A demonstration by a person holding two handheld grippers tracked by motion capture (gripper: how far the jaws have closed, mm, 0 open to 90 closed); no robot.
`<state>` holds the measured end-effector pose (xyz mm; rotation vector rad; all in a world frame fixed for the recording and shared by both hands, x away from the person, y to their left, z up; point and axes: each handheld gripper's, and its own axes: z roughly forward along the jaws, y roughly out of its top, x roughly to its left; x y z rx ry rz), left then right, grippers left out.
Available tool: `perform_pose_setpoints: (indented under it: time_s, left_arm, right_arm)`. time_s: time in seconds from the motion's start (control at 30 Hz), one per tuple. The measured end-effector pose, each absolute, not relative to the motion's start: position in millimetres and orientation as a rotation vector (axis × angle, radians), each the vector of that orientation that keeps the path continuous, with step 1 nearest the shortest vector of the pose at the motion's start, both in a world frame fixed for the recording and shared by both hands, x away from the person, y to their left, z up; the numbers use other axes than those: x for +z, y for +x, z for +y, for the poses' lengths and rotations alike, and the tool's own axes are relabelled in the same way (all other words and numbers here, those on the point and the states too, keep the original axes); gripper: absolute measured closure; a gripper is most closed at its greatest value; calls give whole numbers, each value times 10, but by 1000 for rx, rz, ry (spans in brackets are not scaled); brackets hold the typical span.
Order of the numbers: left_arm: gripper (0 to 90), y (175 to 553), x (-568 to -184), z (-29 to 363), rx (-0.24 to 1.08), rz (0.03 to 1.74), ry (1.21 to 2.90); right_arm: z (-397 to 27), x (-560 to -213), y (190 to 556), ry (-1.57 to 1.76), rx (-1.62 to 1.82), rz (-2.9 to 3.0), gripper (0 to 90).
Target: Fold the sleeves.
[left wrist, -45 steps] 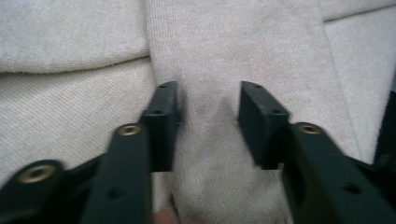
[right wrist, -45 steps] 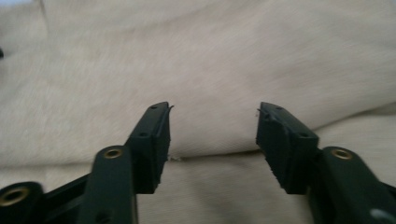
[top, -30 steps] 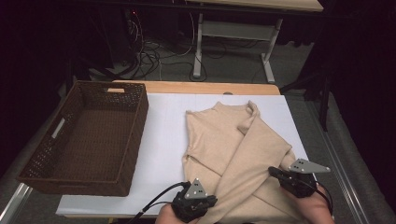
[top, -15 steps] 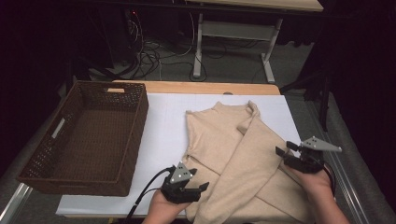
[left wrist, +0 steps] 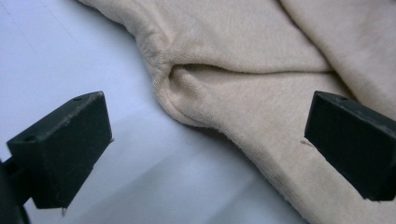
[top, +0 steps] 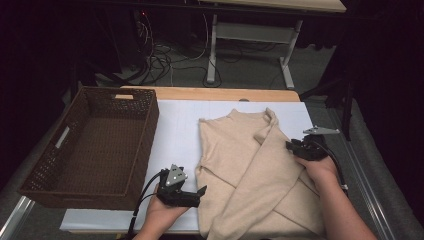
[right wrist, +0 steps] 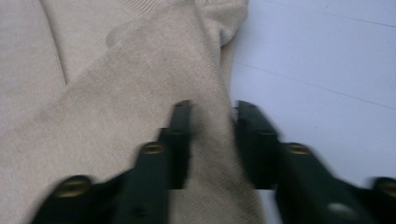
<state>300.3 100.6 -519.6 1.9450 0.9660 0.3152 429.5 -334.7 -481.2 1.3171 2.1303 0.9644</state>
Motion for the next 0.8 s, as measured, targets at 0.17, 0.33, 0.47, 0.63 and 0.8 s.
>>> perform_pose_setpoints:
  time_s: [0.17, 0.33, 0.47, 0.63, 0.8]
  left_arm:
    - [2, 3008, -5202, 1003, 296, 956, 1954]
    - [2, 3006, -5202, 993, 302, 953, 1962]
    - [2, 3003, -5203, 992, 302, 948, 1963]
    - [2, 2995, -5202, 991, 304, 941, 1965]
    - [2, 2985, -5202, 989, 307, 936, 1963]
  right_arm:
    - [-3146, -4649, 4039, 1158, 1032, 2117, 857]
    - [-2850, -4659, 3725, 1009, 1063, 2210, 846]
    - [-2718, -4725, 3604, 976, 1094, 2283, 775]
    - [-2700, -4559, 3528, 946, 1149, 2249, 711]
    - [-2880, -4403, 3757, 1016, 1129, 2162, 717]
